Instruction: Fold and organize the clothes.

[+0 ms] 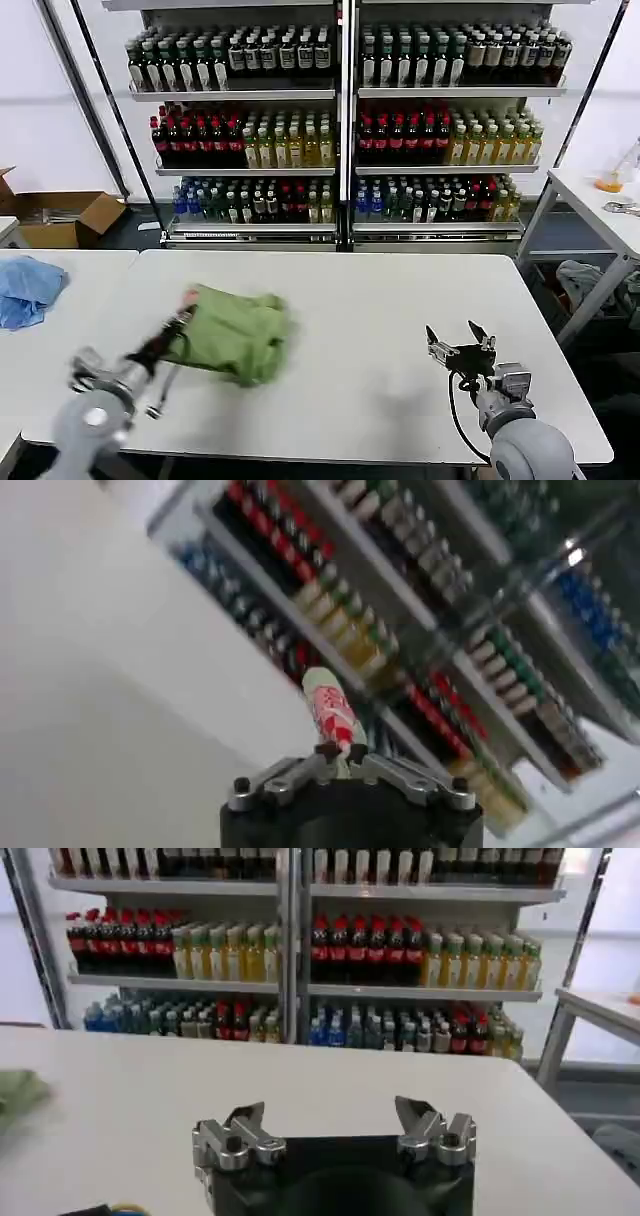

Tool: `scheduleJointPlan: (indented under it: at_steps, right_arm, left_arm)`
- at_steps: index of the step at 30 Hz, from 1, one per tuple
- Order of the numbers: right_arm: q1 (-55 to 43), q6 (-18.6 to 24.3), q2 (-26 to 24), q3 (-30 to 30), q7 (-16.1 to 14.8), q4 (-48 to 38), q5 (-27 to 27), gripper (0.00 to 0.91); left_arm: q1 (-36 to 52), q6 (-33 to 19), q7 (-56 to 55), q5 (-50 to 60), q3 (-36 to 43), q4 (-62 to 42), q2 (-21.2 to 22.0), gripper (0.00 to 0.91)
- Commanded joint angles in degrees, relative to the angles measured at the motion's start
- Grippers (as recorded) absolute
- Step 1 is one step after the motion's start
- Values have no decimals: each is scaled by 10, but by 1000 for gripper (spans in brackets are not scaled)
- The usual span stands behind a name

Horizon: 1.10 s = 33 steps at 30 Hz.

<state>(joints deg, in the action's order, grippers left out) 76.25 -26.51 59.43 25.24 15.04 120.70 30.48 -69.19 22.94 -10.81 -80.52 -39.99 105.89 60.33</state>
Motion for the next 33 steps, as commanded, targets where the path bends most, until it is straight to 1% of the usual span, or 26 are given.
scheduleJointPlan:
  at_steps: [1,2,3,5,6,7,8,9,10,11,13,14,15,17,18,23,25,28,32,33]
  right_arm:
    - [-10,-1,2,-7,0,0,2,907]
    - [-10,-1,3,-7,0,1,2,907]
    - [-10,-1,5,-8,0,2,2,907]
    - [-11,-1,8,-8,0,4,1,907]
    - [-11,-1,13,-8,0,4,-1,907]
    - [-11,-1,14,-7,-1,4,-1,907]
    - [-10,-1,17,-7,-1,4,-3,907]
    - [-8,0,20,-8,-2,3,-7,907]
    - [-6,1,23,-7,-2,3,-11,907]
    - [-4,2,24,-7,-2,4,-13,907]
    - [2,2,27,-3,-3,7,-17,907]
    - [4,3,27,-1,-3,7,-17,907]
    - [8,3,28,2,-3,9,-19,907]
    - [11,3,30,6,-3,12,-21,907]
    - [13,2,30,8,-3,13,-21,907]
    - [24,0,32,19,-2,25,-24,907]
    - [29,0,33,24,-2,29,-24,907]
    - [36,-2,37,29,-2,37,-27,907]
    - [47,-2,42,33,-3,42,-30,907]
    - [48,-2,44,32,-3,41,-32,907]
  left_arm:
    - [20,22,-43,-12,-148,99,-149,20]
    - [19,19,-38,9,-126,118,-152,20]
    - [12,20,-31,43,-90,143,-147,20]
    - [0,20,-31,72,-46,168,-130,20]
    - [-4,24,-31,110,15,177,-109,20]
    - [-6,21,-28,136,56,176,-98,20]
    - [-8,18,-24,204,98,164,-85,20]
    - [-7,12,-10,317,156,136,-66,20]
    - [-3,9,-10,360,207,105,-55,20]
    - [-1,10,-10,370,235,85,-45,20]
    - [14,10,-7,445,305,42,-23,20]
    - [15,10,-7,467,321,37,-22,20]
    - [22,12,-7,483,344,34,-10,20]
    - [30,16,-7,499,375,39,0,20]
    - [41,22,-9,504,402,45,13,20]
    - [85,48,-32,434,457,53,53,20]
    - [120,57,-47,405,474,40,71,20]
    - [151,56,-62,408,496,8,90,20]
    - [172,51,-83,408,506,-39,124,20]
    - [179,49,-89,408,507,-56,139,30]
